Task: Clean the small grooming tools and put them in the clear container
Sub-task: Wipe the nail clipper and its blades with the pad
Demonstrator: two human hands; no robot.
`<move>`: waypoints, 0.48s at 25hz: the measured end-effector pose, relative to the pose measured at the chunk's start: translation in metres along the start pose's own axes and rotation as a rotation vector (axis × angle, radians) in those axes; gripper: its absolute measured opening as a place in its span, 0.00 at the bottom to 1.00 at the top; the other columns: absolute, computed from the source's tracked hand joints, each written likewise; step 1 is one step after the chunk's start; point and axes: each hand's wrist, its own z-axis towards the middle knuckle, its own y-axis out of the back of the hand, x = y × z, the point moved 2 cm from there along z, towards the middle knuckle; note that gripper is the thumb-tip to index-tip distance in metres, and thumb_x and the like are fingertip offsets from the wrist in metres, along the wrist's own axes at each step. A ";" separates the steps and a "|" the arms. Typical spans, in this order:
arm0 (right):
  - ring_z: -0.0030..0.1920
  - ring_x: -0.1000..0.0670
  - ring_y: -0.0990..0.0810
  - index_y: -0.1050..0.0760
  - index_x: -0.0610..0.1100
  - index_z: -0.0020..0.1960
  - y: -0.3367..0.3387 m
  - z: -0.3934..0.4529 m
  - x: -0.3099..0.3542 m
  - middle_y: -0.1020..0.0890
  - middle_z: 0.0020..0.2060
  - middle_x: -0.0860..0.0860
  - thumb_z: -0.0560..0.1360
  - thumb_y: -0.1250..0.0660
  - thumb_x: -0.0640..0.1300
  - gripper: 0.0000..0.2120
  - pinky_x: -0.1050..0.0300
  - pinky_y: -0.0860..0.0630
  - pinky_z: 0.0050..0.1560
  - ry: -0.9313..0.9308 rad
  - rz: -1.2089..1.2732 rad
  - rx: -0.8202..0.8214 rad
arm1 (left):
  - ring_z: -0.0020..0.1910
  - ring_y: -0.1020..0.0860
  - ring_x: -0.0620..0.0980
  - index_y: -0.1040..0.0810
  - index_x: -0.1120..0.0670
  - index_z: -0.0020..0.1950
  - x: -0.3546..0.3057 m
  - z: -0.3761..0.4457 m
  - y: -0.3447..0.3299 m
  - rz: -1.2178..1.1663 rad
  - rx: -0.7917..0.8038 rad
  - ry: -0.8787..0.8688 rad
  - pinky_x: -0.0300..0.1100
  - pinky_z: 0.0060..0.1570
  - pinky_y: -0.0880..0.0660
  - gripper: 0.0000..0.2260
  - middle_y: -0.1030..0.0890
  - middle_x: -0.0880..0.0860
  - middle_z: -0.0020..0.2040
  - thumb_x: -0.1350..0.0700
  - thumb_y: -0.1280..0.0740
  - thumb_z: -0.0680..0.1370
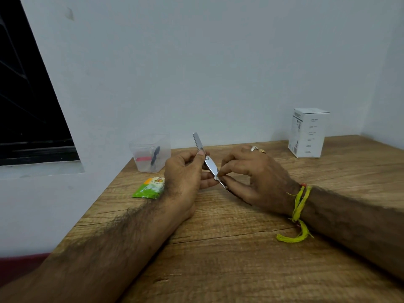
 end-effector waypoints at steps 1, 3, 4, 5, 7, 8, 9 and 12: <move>0.45 0.48 0.20 0.16 0.44 0.46 0.000 -0.001 0.000 0.18 0.45 0.51 0.75 0.30 0.44 0.05 0.47 0.24 0.44 0.003 0.003 0.013 | 0.31 0.16 0.52 0.17 0.58 0.50 0.001 0.000 -0.001 0.007 -0.001 -0.003 0.41 0.29 0.19 0.07 0.16 0.62 0.47 0.59 0.35 0.83; 0.45 0.48 0.20 0.16 0.45 0.46 0.000 -0.001 0.000 0.17 0.46 0.51 0.74 0.29 0.44 0.04 0.47 0.24 0.44 0.005 -0.013 0.033 | 0.32 0.15 0.52 0.17 0.58 0.50 0.002 0.001 0.000 0.018 -0.008 -0.012 0.42 0.29 0.19 0.07 0.15 0.62 0.47 0.59 0.35 0.83; 0.45 0.49 0.20 0.16 0.45 0.46 0.000 -0.001 0.000 0.17 0.45 0.51 0.74 0.29 0.44 0.04 0.48 0.24 0.44 0.005 -0.017 0.032 | 0.32 0.15 0.53 0.17 0.59 0.51 0.002 0.002 0.001 0.020 -0.015 -0.016 0.42 0.30 0.19 0.08 0.15 0.62 0.48 0.58 0.35 0.83; 0.45 0.49 0.20 0.16 0.45 0.46 0.000 0.000 0.001 0.18 0.45 0.52 0.74 0.29 0.44 0.04 0.48 0.24 0.44 0.006 -0.014 0.031 | 0.33 0.15 0.54 0.17 0.59 0.51 0.002 0.003 0.002 0.018 -0.022 -0.017 0.42 0.30 0.19 0.08 0.15 0.62 0.48 0.58 0.35 0.83; 0.44 0.49 0.20 0.16 0.45 0.47 0.000 0.000 0.001 0.17 0.45 0.52 0.75 0.29 0.44 0.04 0.48 0.24 0.43 0.004 -0.009 0.038 | 0.33 0.15 0.55 0.17 0.58 0.50 0.002 0.003 0.002 0.017 -0.023 -0.012 0.43 0.30 0.18 0.08 0.15 0.63 0.48 0.58 0.35 0.83; 0.44 0.48 0.20 0.16 0.45 0.46 0.000 0.000 0.002 0.17 0.45 0.52 0.74 0.29 0.45 0.04 0.48 0.24 0.43 0.002 -0.022 0.036 | 0.33 0.15 0.55 0.18 0.58 0.49 0.001 0.002 0.002 0.019 -0.017 -0.010 0.43 0.30 0.18 0.08 0.16 0.63 0.48 0.58 0.35 0.83; 0.44 0.49 0.20 0.16 0.46 0.46 0.001 0.000 0.001 0.17 0.45 0.53 0.74 0.29 0.45 0.04 0.48 0.24 0.43 0.000 -0.039 0.027 | 0.32 0.15 0.55 0.18 0.58 0.49 0.001 0.002 0.001 0.017 -0.009 -0.010 0.43 0.29 0.19 0.08 0.16 0.63 0.49 0.58 0.35 0.83; 0.43 0.50 0.21 0.16 0.46 0.47 0.000 0.001 0.002 0.17 0.44 0.53 0.75 0.29 0.45 0.05 0.49 0.25 0.43 0.002 -0.021 0.014 | 0.30 0.16 0.54 0.18 0.59 0.50 -0.001 0.001 0.002 0.002 -0.009 -0.006 0.42 0.28 0.20 0.08 0.16 0.64 0.49 0.58 0.35 0.83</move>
